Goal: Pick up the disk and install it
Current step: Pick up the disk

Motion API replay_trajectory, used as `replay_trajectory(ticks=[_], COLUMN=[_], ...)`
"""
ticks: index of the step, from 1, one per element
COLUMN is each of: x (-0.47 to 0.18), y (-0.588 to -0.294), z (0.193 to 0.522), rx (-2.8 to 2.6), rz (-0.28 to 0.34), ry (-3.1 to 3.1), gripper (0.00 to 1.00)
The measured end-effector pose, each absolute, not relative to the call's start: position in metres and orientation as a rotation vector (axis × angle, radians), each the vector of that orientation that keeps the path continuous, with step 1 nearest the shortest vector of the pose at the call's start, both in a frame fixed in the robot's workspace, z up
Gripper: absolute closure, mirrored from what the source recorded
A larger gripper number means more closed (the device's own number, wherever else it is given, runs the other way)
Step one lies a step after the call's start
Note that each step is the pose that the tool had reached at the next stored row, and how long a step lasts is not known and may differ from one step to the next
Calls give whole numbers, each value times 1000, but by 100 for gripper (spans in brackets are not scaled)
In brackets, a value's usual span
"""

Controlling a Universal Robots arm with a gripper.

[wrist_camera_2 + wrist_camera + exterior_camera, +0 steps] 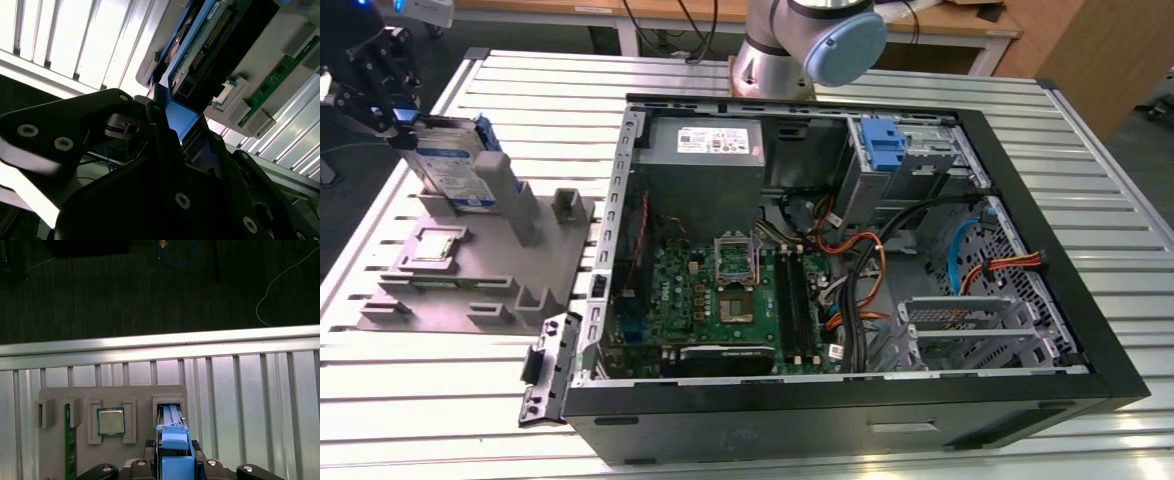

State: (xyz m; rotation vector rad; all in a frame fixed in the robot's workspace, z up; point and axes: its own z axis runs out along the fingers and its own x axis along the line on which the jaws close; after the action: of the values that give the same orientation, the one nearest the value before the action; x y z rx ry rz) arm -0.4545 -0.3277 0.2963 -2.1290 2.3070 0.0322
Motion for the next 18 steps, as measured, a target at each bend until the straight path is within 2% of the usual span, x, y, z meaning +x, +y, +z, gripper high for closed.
replay_trajectory(ticks=[18], x=[-454], y=[-328], z=[296], rx=[-2175], rz=[32], ry=[2264], gripper=[63])
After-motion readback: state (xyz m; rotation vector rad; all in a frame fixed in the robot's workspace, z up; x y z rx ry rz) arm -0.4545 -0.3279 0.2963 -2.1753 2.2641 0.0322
